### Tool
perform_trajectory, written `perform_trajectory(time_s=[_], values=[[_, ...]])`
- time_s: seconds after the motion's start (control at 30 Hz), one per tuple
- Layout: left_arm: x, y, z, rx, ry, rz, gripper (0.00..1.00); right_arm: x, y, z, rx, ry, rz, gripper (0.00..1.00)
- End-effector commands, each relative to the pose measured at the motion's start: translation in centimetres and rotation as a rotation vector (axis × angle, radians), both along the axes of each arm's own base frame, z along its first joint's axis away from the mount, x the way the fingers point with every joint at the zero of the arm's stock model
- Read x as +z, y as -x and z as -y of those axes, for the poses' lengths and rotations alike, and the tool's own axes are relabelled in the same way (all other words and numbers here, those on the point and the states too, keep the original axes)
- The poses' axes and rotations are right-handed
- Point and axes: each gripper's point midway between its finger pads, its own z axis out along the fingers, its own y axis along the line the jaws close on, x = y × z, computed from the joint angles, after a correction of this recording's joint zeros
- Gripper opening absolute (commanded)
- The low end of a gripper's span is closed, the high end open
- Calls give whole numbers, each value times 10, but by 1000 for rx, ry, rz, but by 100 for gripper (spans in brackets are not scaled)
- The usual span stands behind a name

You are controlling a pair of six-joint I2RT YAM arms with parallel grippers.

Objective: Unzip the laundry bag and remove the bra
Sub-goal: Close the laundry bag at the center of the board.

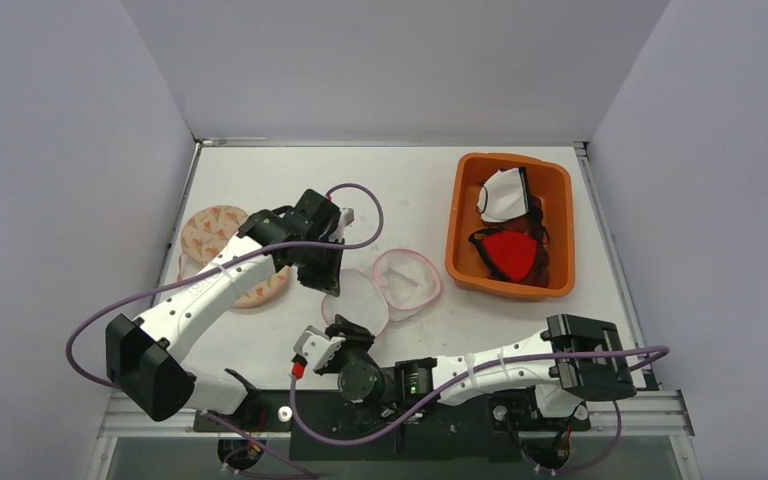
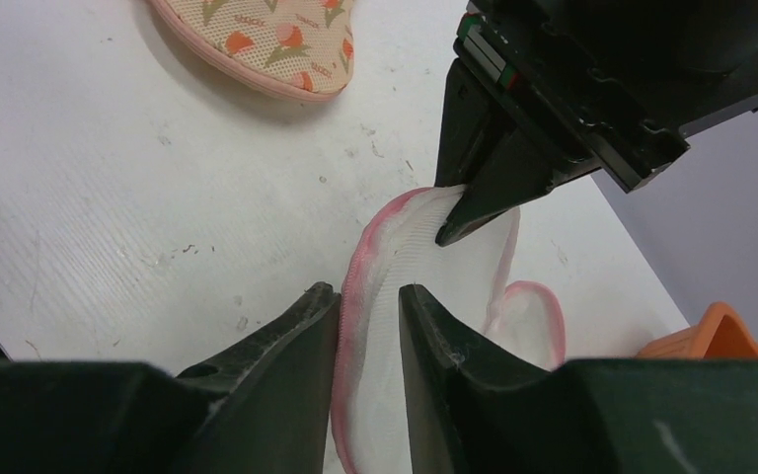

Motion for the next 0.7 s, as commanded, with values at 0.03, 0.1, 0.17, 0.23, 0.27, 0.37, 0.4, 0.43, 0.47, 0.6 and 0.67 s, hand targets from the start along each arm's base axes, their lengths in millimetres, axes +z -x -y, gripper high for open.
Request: perform_trajectory(time_s=[0.03,0.1,0.17,0.23,0.27,0.37,0.4,0.43,0.47,0.6,0.67], values=[[20,-8,5,11,59,56,0,21,-1,-3,-39,-70,-17,21],[27,-10,5,26,69,79,0,20,0,-1,-35,-79,-40,14],[34,-12,4,40,84,99,2,23,3,1,-32,-97,-60,6],[42,-12,5,44,102,116,3,27,5,2,-21,-124,-90,5],[45,-13,5,45,112,128,4,28,6,2,-15,-131,-101,5],[53,-15,5,60,128,153,12,31,9,5,2,-153,-135,5],[55,-15,5,64,133,159,15,31,9,6,6,-160,-148,5],[58,-15,5,65,142,165,19,32,9,6,9,-166,-159,5],[60,-16,5,70,149,170,28,33,8,8,10,-171,-171,5],[75,-17,4,94,181,219,70,36,6,11,29,-204,-233,5],[86,-20,0,125,196,262,77,36,2,11,36,-244,-292,5]])
